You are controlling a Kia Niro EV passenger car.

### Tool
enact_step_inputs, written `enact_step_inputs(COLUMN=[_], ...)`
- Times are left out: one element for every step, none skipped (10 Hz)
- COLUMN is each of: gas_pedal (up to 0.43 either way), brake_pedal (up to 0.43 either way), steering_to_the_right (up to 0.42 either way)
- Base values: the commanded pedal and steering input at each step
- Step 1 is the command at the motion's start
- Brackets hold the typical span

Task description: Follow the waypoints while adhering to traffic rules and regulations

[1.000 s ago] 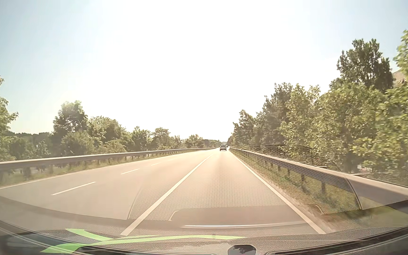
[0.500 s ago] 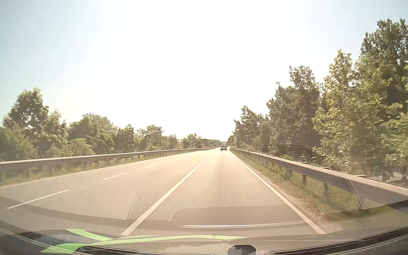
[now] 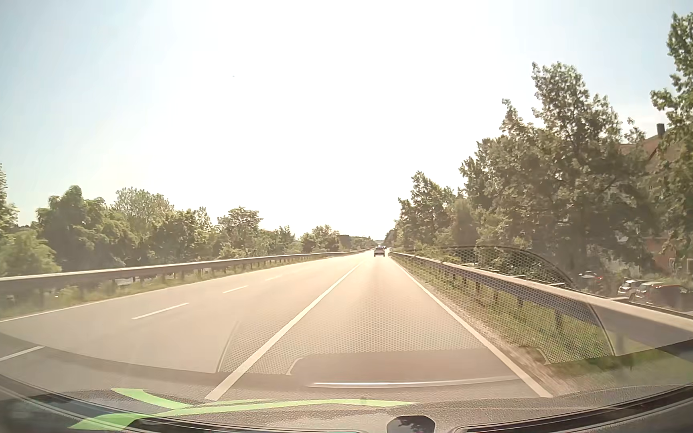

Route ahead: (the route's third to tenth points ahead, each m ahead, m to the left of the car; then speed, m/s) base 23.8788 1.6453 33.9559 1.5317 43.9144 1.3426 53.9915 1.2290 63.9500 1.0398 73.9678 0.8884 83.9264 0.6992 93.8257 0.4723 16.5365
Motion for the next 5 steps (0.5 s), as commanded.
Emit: enact_step_inputs(gas_pedal=[0.209, 0.220, 0.220, 0.220, 0.197], brake_pedal=[0.000, 0.000, 0.000, 0.000, 0.000], steering_to_the_right=[-0.001, -0.001, -0.001, -0.001, -0.001])
